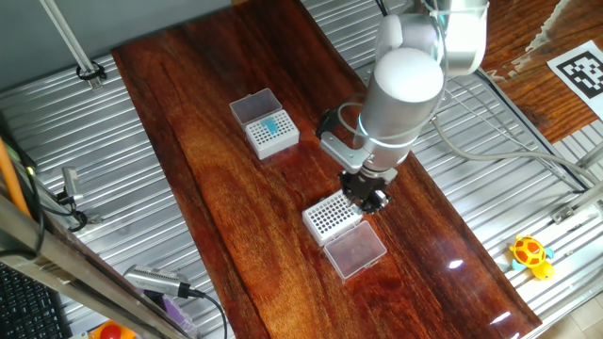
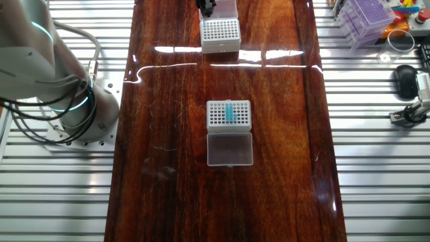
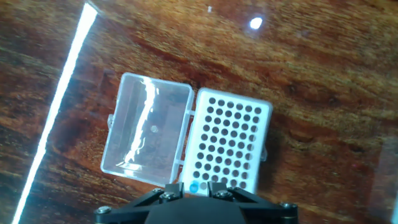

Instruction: Transfer all medium pipette tips from one holder to another

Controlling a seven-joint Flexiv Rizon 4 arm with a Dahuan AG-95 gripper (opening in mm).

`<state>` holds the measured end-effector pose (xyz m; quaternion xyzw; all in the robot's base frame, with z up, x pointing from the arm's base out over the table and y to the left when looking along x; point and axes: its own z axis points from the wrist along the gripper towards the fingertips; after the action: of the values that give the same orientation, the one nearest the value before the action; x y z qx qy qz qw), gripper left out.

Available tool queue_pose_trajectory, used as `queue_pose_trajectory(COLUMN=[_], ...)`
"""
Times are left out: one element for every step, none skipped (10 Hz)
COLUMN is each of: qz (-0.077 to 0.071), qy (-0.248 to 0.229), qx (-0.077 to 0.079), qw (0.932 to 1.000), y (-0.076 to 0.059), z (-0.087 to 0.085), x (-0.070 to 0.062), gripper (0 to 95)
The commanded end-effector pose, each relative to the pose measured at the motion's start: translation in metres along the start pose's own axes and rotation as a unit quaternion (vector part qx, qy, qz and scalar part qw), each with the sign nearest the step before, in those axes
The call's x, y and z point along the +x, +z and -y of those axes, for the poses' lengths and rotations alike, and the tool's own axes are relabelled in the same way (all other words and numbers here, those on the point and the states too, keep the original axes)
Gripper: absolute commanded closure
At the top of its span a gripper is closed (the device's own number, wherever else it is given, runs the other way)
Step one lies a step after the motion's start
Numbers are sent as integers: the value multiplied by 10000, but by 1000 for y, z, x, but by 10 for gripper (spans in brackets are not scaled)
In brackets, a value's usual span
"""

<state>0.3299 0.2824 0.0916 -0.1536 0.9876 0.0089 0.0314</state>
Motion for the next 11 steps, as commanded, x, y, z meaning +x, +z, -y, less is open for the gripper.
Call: queue_pose_trajectory(qz=[19,29,36,39,47,53,23,-48,-74,-122,-136], qy=[2,-1,-10,-15,-8,-3,9,31,52,76,64], qx=[0,2,5,5,5,2,-13,-36,-31,11,-4], qw=[10000,10000,10000,10000,10000,10000,10000,10000,10000,9999,9999], y=[-1,1,1,2,2,2,-1,-1,-1,-1,-1], z=[2,3,4,4,4,4,5,5,5,5,5], x=[2,2,2,3,3,3,2,2,2,2,2], gripper=[760,760,760,760,760,760,760,760,760,760,760])
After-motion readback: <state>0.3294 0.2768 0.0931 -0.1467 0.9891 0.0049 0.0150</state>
